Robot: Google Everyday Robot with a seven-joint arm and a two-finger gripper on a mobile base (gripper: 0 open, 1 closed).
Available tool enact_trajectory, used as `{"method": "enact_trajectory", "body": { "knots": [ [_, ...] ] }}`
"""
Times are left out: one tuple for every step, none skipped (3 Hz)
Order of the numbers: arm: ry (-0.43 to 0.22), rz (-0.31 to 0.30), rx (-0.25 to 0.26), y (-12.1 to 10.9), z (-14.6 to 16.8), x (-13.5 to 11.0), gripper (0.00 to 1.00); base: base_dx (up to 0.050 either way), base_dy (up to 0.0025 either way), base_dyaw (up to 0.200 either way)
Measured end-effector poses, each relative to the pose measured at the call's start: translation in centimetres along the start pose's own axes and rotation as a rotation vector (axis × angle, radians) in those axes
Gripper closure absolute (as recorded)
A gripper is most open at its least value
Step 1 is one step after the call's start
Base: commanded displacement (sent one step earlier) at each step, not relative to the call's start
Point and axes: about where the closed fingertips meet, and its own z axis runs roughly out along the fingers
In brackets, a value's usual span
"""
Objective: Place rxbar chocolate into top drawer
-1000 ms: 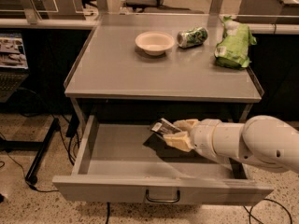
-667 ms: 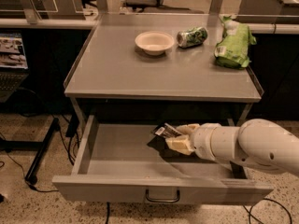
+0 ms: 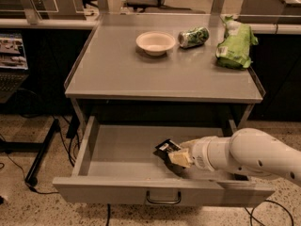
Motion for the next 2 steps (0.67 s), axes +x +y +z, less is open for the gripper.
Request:
{"method": "enact_trajectory", "body": {
  "knots": [
    [0.002,0.007,0.003,-0.18,0.00,0.07,0.82,0.000,0.00000,0.000],
    [0.002,0.007,0.003,-0.18,0.00,0.07,0.58,0.000,0.00000,0.000]
  ]
}}
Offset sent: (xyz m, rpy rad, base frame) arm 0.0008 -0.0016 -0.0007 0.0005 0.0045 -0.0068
